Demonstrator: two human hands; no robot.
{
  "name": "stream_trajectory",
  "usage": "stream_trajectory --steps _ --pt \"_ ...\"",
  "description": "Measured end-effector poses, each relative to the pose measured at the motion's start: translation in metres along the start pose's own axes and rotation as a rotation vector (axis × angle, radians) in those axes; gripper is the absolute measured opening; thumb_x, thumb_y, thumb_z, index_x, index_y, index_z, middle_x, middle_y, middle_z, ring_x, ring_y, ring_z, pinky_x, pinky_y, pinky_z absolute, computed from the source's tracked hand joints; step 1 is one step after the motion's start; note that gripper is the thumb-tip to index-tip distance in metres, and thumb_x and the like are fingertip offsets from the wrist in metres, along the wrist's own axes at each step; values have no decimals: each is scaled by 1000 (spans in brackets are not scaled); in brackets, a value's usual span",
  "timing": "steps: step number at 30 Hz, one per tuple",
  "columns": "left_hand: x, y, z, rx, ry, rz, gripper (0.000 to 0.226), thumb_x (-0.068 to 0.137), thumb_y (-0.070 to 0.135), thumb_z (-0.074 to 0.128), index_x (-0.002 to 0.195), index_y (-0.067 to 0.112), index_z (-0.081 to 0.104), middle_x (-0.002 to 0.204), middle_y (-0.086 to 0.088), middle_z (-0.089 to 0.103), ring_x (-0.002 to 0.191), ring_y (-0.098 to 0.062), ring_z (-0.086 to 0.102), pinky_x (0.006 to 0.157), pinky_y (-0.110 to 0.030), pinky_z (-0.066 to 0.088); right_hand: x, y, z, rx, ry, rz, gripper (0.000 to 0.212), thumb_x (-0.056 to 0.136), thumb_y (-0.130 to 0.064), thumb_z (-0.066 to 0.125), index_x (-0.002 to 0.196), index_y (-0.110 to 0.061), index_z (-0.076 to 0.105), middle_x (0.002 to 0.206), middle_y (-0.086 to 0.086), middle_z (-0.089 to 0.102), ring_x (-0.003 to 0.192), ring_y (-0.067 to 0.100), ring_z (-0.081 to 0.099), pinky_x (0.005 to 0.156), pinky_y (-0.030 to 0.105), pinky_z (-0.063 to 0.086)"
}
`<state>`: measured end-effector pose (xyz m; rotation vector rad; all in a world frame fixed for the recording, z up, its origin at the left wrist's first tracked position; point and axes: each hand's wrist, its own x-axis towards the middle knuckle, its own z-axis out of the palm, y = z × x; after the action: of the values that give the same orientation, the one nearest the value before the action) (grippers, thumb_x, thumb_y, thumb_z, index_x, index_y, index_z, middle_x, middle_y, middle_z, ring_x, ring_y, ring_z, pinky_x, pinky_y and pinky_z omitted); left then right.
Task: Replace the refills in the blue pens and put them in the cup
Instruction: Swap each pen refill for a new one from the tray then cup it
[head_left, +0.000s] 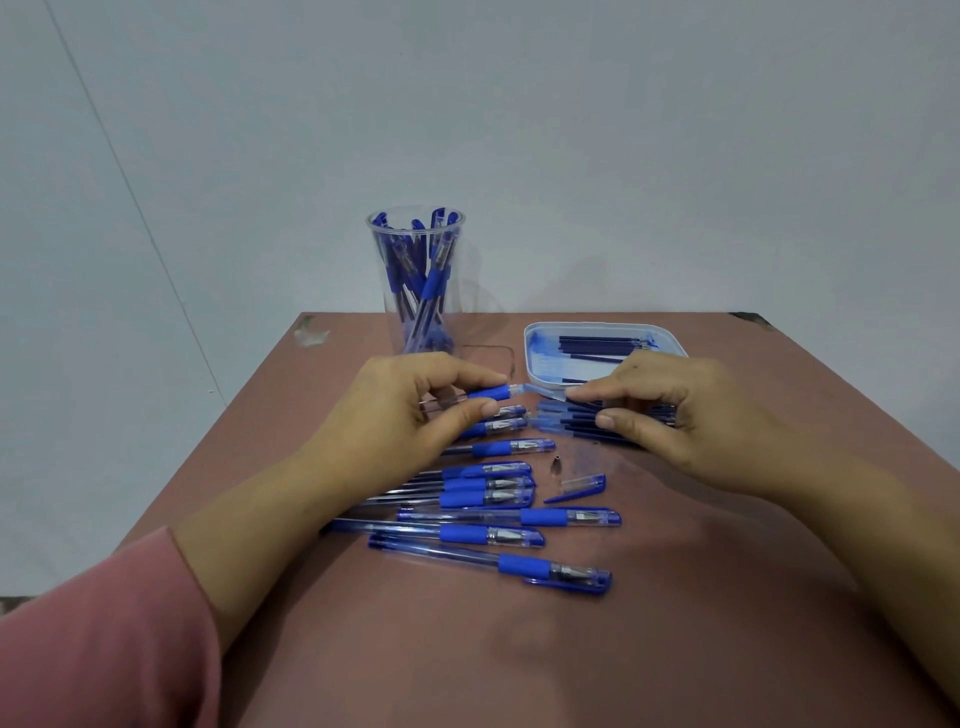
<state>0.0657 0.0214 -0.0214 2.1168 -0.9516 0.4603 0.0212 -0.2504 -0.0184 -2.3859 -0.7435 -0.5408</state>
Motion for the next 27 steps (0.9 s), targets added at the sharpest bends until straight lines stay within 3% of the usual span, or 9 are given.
stream_trajectory --steps 5,8,11,13,15,17,21,25,27 --pt "1 -1 -1 28 -6 15 24 83 35 68 106 29 74 75 36 61 69 9 58 64 -2 38 0 -3 2 -52 2 -25 31 85 -22 60 112 -35 64 83 -3 64 75 8 56 69 22 46" --pt "0 1 2 -64 -12 -38 20 82 32 70 101 38 70 77 26 68 62 6 58 61 -4 40 -1 -4 1 -66 -5 -28 32 85 -21 60 112 -39 62 83 -3 64 74 10 55 67 21 45" --pt "0 1 1 -63 -24 -43 20 83 30 72 101 40 69 78 17 70 62 4 58 61 -5 40 -1 -2 1 -83 -10 -43 31 85 -20 59 113 -31 67 83 -6 64 75 8 55 69 19 45" --pt "0 -1 -1 38 -42 6 20 85 29 73 104 35 72 79 20 67 69 6 59 64 -6 41 -1 1 1 -133 -8 -79 31 86 -17 59 113 -28 69 86 -13 60 77 3 53 71 15 43" --pt "0 -2 -2 127 -68 61 21 86 32 72 107 32 73 83 24 66 77 9 60 69 -11 47 -1 2 4 -177 -13 -88 32 89 -19 55 116 -35 65 87 -15 54 79 -1 51 73 11 40" --pt "0 -1 -1 161 -84 102 24 86 38 68 109 32 73 85 28 63 81 8 61 72 -18 51 1 0 9 -194 -32 -85 32 93 -26 51 121 -40 56 88 -16 49 81 -1 50 73 10 39" --pt "0 1 -1 175 -82 125 24 88 38 69 111 32 72 88 26 64 83 5 62 73 -22 53 6 -11 14 -197 -51 -119 33 92 -32 55 125 -38 55 91 -18 50 85 -1 48 79 11 38" --pt "0 2 -2 164 -56 76 24 87 34 71 111 34 72 94 20 70 85 3 63 75 -24 53 4 -14 4 -194 27 -57 21 84 -33 63 105 -31 63 91 -17 58 84 2 55 74 22 48" --pt "-1 4 -1 148 -61 68 25 86 36 70 111 34 72 93 22 69 86 4 63 76 -22 53 3 -15 7 -171 52 -56 14 84 -26 63 98 -26 65 86 -21 57 82 0 56 72 19 47"
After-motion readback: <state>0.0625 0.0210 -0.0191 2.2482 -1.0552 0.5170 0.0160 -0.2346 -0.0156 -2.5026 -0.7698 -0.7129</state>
